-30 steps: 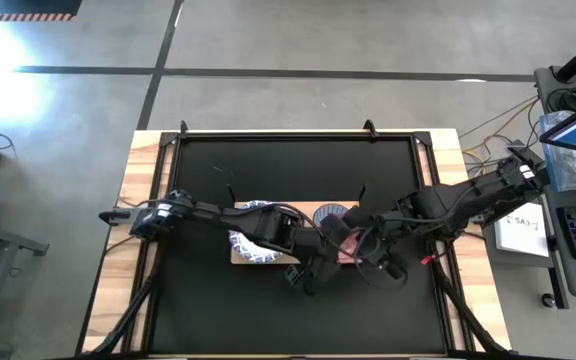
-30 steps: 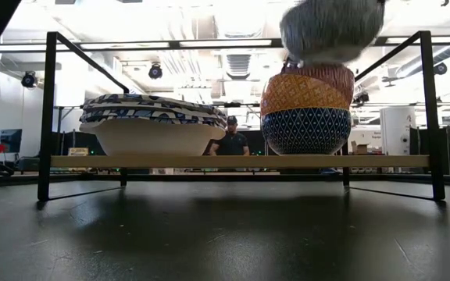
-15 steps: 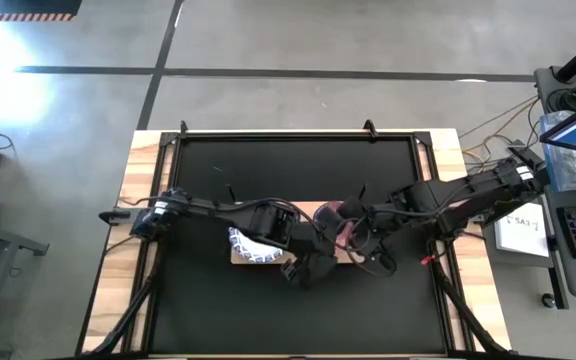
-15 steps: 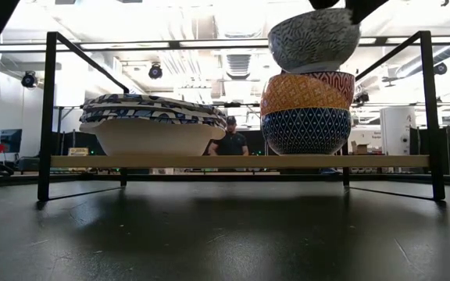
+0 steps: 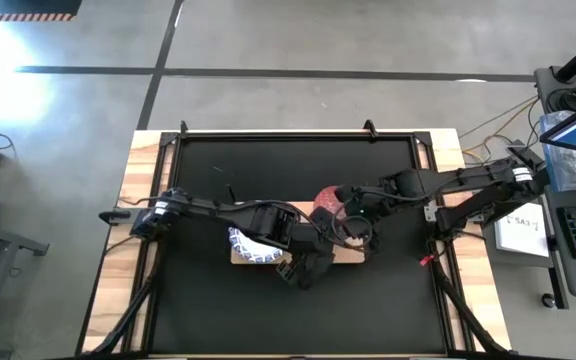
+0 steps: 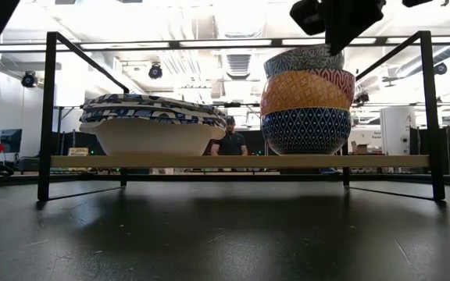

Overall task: Place and stack bowls onto a shelf
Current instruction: Stack the pink patterned bowl on top of the dark blue patterned bowl on the shelf, then return to Home Position

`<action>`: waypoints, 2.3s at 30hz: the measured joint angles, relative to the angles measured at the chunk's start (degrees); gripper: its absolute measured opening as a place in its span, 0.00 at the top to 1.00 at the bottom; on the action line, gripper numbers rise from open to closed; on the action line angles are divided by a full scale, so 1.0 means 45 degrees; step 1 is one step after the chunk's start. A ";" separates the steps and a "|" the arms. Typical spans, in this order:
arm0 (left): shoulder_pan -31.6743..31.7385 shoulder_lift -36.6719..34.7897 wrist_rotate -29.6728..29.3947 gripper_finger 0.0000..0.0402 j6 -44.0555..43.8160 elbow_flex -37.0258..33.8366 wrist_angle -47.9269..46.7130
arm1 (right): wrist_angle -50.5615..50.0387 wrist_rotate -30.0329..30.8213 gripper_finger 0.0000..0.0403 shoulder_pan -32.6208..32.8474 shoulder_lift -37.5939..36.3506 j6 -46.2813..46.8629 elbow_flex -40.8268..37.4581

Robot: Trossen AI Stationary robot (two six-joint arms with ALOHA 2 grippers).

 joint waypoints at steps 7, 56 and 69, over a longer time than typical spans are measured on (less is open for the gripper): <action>-0.0142 -0.0076 0.0006 0.70 -0.0505 -0.0010 -0.0368 | 0.0042 -0.0364 0.95 -0.0131 0.0181 0.0517 0.0000; -0.0869 -0.0151 -0.0474 0.71 -0.3868 -0.0024 -0.1557 | -0.0139 -0.1209 0.74 -0.0102 -0.0882 0.2791 0.1727; -0.1221 -0.1983 0.0549 0.82 -0.6854 -0.2412 -0.3362 | 0.0027 -0.1235 0.75 0.0340 -0.3361 0.6718 -0.0283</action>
